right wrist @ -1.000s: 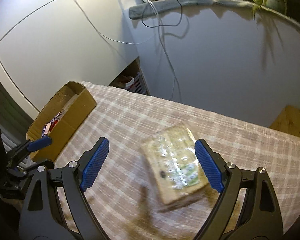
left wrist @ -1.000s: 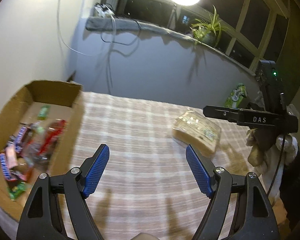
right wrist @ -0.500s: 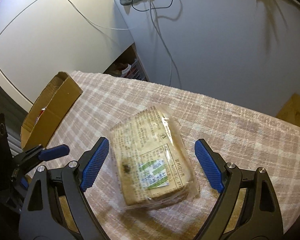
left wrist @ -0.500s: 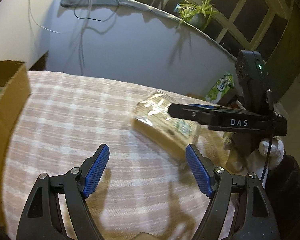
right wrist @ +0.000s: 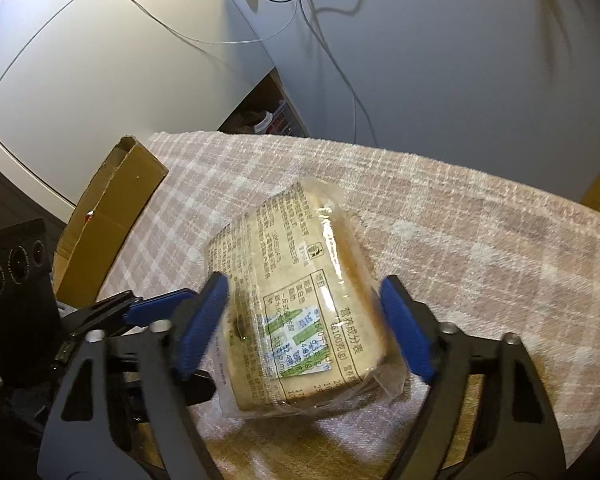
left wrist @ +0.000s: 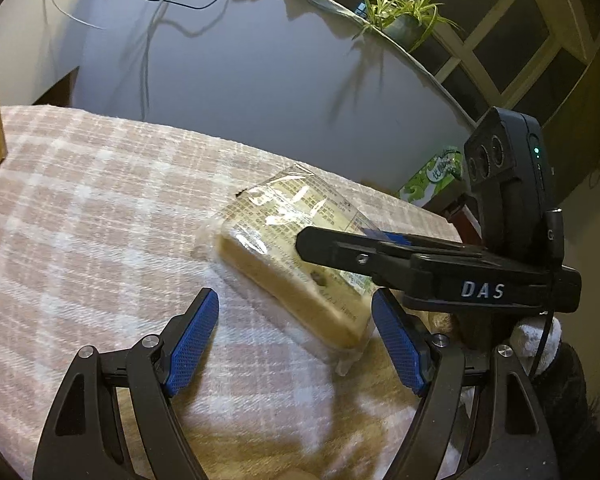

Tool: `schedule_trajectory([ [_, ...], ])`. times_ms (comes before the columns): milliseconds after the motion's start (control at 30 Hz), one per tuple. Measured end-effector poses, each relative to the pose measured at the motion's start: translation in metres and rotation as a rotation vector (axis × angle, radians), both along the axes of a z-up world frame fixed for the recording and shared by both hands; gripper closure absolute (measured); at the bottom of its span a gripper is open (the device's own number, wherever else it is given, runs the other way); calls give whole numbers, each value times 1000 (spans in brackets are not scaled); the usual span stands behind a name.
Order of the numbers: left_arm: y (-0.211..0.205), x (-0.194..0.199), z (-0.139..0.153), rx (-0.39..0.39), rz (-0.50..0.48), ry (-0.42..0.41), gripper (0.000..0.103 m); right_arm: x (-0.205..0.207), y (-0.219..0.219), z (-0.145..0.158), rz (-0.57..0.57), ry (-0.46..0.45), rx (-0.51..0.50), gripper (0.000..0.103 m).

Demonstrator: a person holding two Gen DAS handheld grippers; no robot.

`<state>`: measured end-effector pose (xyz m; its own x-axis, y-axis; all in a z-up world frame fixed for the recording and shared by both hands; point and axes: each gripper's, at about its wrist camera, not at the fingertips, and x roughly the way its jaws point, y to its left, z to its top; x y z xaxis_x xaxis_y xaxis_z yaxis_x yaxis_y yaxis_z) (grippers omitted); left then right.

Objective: Organize snacks
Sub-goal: 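Grasp the wrapped bread loaf with the right tool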

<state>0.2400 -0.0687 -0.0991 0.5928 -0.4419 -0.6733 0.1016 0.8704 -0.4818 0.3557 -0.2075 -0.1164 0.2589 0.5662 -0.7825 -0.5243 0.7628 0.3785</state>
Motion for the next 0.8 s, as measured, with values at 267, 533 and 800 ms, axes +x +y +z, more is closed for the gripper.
schedule_trajectory([
  [267,-10,6,-3,3,-40,8,48,-6,1,2,4,7,9,36],
  [533,-4,-4,6,35,-41,-27,53,-17,7,6,-7,21,37,41],
  [800,11,-23,25,54,-19,-78,53,-34,26,29,3,-15,58,42],
])
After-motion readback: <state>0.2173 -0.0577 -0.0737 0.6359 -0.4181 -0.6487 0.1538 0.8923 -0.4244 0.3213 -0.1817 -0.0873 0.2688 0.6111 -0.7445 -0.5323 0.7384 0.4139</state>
